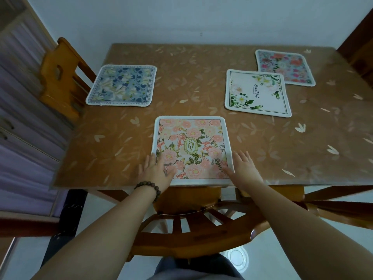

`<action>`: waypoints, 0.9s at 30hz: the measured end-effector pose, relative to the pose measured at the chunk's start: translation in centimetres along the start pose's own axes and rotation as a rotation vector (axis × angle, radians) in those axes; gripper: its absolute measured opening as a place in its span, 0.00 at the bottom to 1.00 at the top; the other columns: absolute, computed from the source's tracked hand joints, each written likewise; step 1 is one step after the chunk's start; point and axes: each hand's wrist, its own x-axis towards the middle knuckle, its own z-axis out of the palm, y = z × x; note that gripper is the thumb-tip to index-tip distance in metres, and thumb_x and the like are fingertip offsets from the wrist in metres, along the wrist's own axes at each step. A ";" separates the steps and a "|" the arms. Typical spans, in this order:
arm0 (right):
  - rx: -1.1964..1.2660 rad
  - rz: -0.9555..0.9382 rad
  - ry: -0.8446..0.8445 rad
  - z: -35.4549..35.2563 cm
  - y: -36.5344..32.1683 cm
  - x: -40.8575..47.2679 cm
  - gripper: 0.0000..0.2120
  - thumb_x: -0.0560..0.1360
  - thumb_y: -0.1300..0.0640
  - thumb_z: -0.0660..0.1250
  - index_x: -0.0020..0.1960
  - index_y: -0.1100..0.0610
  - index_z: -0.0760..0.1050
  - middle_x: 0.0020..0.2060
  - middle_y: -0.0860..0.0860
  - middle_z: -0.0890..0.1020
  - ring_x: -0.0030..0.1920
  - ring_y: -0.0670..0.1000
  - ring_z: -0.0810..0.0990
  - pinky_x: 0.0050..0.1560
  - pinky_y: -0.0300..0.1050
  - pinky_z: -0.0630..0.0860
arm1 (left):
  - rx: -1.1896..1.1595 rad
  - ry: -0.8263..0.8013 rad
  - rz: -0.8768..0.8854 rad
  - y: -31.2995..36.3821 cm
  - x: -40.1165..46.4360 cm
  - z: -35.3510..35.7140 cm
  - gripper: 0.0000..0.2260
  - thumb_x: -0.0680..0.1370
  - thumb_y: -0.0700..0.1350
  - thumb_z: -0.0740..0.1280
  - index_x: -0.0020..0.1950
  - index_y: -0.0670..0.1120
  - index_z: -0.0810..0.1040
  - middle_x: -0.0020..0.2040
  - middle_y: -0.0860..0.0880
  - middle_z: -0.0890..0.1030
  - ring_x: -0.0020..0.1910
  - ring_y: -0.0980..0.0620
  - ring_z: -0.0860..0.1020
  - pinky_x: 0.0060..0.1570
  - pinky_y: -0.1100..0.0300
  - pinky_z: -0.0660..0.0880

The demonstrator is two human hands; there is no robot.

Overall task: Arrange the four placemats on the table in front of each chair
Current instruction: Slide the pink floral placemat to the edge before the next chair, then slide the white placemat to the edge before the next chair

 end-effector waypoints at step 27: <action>-0.007 0.507 0.386 -10.8 15.4 -13.7 0.29 0.78 0.37 0.53 0.74 0.50 0.58 0.77 0.55 0.53 0.76 0.56 0.46 0.73 0.56 0.46 | 0.083 -0.005 0.568 25.3 -3.5 -0.7 0.36 0.75 0.69 0.47 0.77 0.51 0.49 0.78 0.48 0.52 0.76 0.48 0.47 0.71 0.43 0.48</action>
